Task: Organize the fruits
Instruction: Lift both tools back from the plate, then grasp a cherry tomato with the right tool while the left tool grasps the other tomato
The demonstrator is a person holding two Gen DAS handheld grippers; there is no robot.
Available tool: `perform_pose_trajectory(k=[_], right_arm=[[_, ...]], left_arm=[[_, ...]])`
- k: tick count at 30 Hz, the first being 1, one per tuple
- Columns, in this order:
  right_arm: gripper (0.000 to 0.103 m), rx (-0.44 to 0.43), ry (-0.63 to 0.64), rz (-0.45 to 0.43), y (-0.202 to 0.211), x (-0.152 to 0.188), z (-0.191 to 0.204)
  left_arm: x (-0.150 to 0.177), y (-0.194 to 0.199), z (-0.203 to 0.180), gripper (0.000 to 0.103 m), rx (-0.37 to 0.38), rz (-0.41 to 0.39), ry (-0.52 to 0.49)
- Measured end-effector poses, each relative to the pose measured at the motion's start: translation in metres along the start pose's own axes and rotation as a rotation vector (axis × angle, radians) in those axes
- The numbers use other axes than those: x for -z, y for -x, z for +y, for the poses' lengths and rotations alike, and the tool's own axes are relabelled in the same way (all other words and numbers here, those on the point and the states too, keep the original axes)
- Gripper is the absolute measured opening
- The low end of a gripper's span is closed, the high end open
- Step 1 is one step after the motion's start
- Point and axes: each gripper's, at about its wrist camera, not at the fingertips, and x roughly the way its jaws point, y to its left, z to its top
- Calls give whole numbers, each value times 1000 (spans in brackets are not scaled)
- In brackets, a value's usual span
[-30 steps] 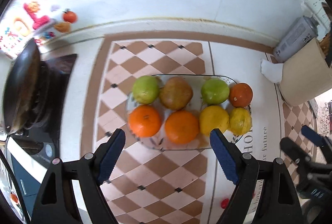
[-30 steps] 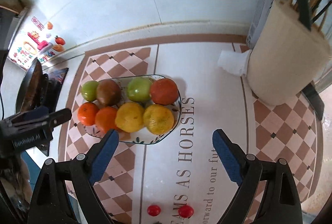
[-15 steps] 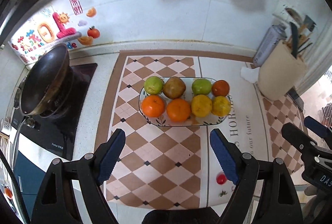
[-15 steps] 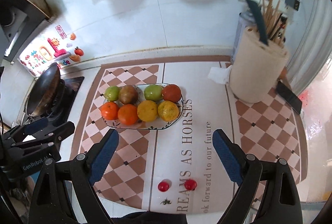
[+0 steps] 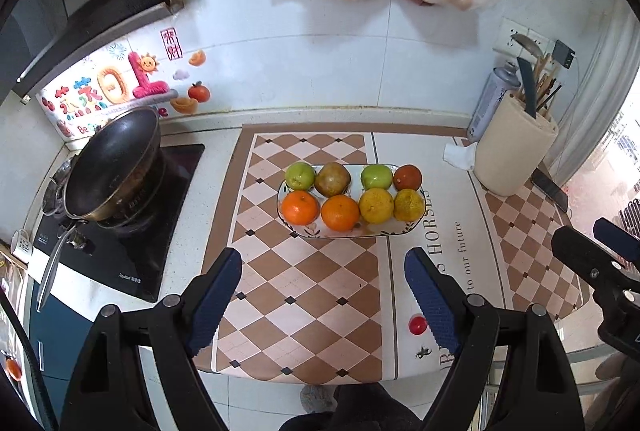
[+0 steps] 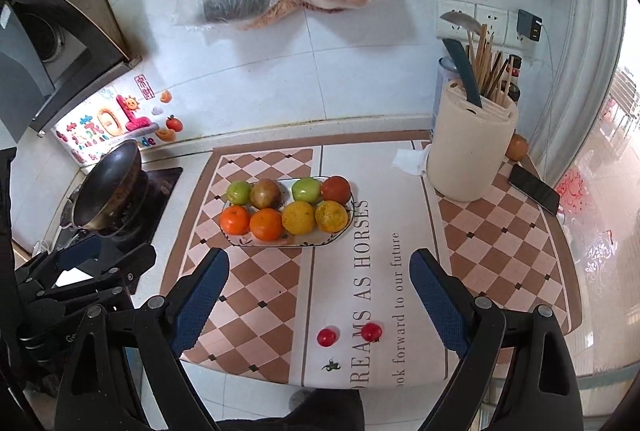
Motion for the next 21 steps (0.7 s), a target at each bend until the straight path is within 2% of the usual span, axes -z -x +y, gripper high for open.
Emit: perform_pose_trajectory(k=[5,6,7,8,9,10,13,17,21], right_arm=[[94,-36,-32,7,-3,4,-11],[94,-29,-41,20,-10,6,-16],[94,-29,-52,46,-20,10,-24],[94,-37,-72,80,-35,17,-34],[89,-47,-92,115,-50,23,-43],[79,-51,-104,144,-63,27,-50],[67,-56,-170,272,-117,55,-77],[65,-61,-257,415,-180,99,-107],[59,-58,-280,486,-219,127,-117]], left_arm=[[-1,0,1,85,9,-3,11],[0,-3,-1,91,12,5,10],[0,-10,-4,103,10,20,0],[2,-14,-7,103,4,24,-8],[4,-21,-11,103,-12,27,-20],[6,-30,-15,103,-30,31,-37],[21,-80,-31,103,-70,134,-85],[46,-144,-47,103,-50,313,-112],[71,-189,-61,103,-37,452,-130]])
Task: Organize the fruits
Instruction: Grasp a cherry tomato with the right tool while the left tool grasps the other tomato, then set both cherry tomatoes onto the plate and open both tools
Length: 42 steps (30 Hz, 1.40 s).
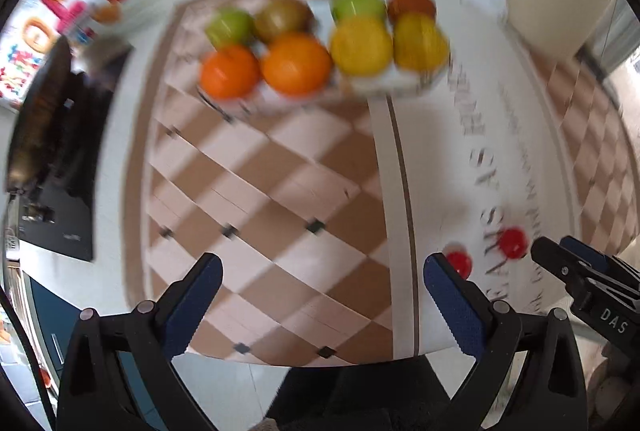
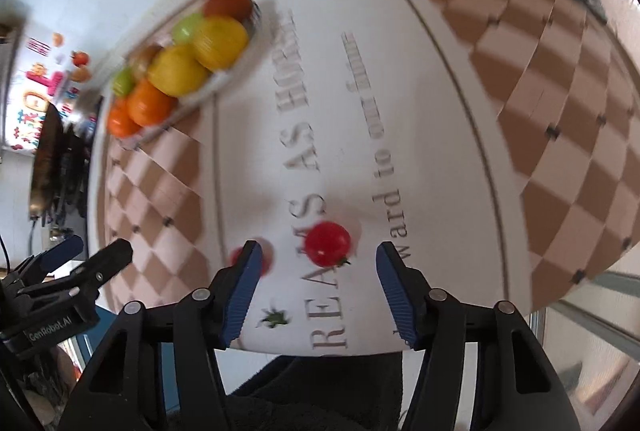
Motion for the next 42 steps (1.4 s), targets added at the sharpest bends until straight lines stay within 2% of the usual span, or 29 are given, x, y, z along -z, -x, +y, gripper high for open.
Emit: perform_pose_trajectory(k=[2,4,6,8,14,18,21,22,23,24,26,27,30,34,38,42], right_arm=[[55,5,-2,16,-13,1,-2],[46,14,9,29,-27,2,-2],[41,28,18,36,-37,3,-1],[34,45,55,10,-35,3,3],[34,55,18,-44,-7,3,-15],[34,63,-16,-67,12,7,-36],[34,65,-46,-71,16,10,-47],[34,64,-57,-71,18,12,-51],[34,65,-62,-71,17,12,-53],[34,65,-67,-73,17,12,-52],[35,61,-74,-76,18,14,-51],[35,59,-74,-78,19,14,-50],[35,51,-68,-82,20,11,-44],[35,36,-41,-95,27,1,-30],[35,1,14,-114,32,-18,-2],[34,-57,71,-127,27,-40,34]], left_arm=[[1,-14,-8,103,-11,27,-20],[2,-24,-15,103,-7,53,-37],[3,-28,-20,103,0,67,-46],[4,-33,-28,103,12,84,-59],[11,-44,-49,103,69,149,-88],[16,-41,-69,103,137,155,-129],[19,-40,-88,100,152,143,-196],[20,-40,-92,95,156,139,-209],[20,-40,-97,83,163,132,-222],[21,-41,-102,75,168,130,-236],[23,-43,-112,34,176,136,-268],[25,-44,-115,28,174,142,-283],[30,-44,-117,26,173,126,-307],[31,-32,-100,25,196,100,-265],[9,-8,-58,25,249,57,-149],[-20,7,5,25,305,35,2]])
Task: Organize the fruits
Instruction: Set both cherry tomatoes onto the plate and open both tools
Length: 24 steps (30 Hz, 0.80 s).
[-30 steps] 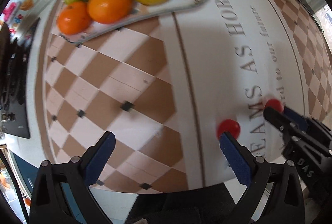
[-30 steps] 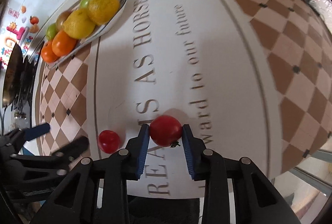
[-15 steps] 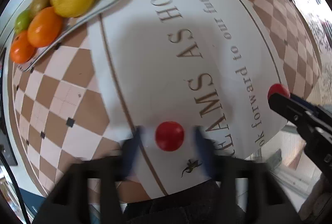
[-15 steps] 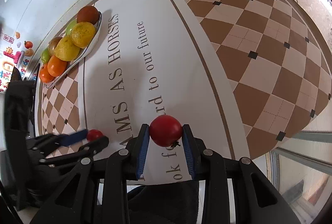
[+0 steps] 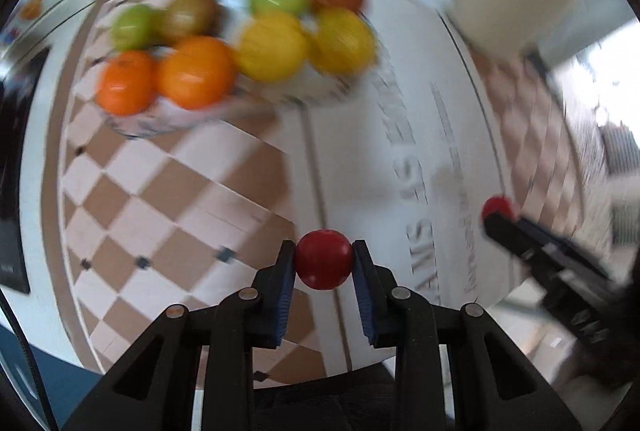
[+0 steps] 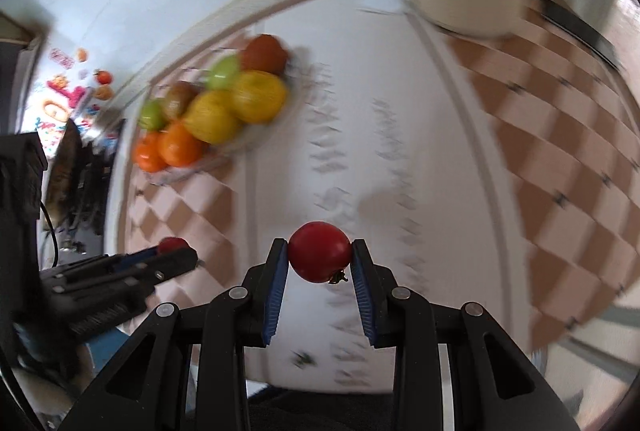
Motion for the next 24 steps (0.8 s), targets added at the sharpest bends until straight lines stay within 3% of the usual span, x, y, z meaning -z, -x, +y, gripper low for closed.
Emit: perform_pose_trajectory(k=[7,14,24], right_arm=[[34,-84,81,27,-52,-44,64],[34,-86,145,91,-108,-78,108],[35,-79,158,164,-138,-89,124]], left_arm=[[-55,25,81,25,32,-50,232],[-96,-4,140,25,121,10,449],[-105,-37,160,26,149,112,505]])
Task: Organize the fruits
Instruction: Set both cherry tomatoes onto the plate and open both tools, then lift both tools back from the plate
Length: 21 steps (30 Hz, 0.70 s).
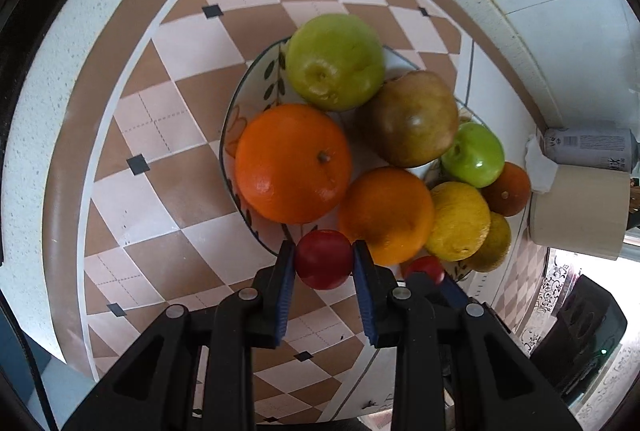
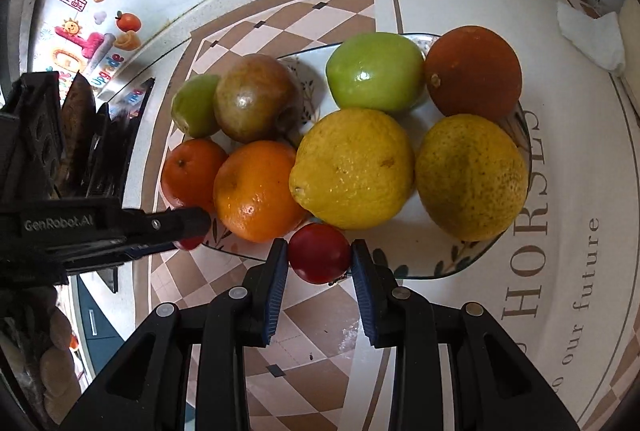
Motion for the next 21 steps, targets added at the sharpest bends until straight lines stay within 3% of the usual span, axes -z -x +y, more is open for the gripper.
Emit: perform_pose_trajectory(k=[5,7,11,18,20,21], right_arm=[[38,5,-14,11,0,0,-1],[48,5,-21,10,3,1,-2],[53,12,-49,2,15,6,-9],[87,116,-28,-56,57,14,-17],[91,169,1,-75,71,16,-17],[92,188,11,-86,77,16,-17]], left_arm=[[-2,-9,1,29,8,42,14],[-2,-9,0,31,-1,43,12],[1,-7,-1,38,-22,44,6],[26,16,-19,40,-169,-62,-109],[35,25,-25,64,-215,-105,-148],[40,30,-28,71,-237,-128,-166]])
